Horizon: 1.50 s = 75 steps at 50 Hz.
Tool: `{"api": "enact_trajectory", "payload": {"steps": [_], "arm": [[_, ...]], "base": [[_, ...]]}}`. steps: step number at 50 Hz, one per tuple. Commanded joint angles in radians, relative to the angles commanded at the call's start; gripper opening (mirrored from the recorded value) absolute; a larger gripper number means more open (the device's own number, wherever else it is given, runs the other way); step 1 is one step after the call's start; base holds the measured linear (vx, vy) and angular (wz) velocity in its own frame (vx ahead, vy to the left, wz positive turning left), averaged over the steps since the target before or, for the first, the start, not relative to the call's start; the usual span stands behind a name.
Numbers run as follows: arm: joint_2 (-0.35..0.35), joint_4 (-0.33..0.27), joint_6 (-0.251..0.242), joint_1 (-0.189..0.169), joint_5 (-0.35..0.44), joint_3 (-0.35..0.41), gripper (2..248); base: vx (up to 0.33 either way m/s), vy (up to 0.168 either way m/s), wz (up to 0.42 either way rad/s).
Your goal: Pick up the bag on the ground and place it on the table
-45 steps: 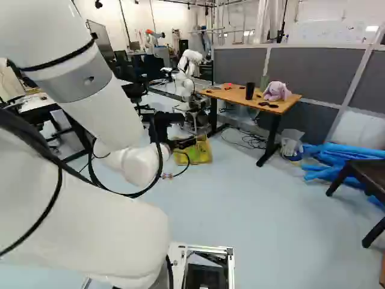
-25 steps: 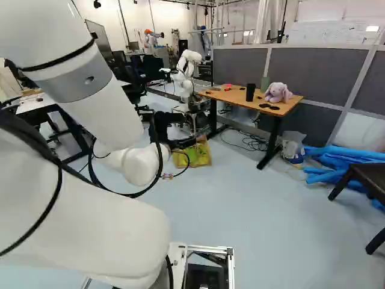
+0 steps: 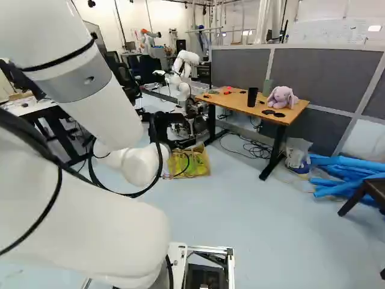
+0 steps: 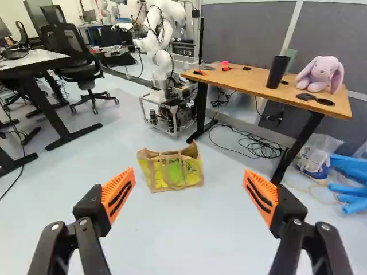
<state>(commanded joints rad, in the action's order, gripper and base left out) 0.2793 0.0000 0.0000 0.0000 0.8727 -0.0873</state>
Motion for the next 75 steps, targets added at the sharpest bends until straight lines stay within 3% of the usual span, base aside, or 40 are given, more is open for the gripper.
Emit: {"api": "enact_trajectory", "payload": {"steps": [20, 75], "arm": [[0.000, 0.000, 0.000, 0.000, 0.000, 0.000, 247], [0.000, 0.000, 0.000, 0.000, 0.000, 0.000, 247]], "base": [[0.328, 0.011, -0.009], [0.267, 0.094, -0.029]]}}
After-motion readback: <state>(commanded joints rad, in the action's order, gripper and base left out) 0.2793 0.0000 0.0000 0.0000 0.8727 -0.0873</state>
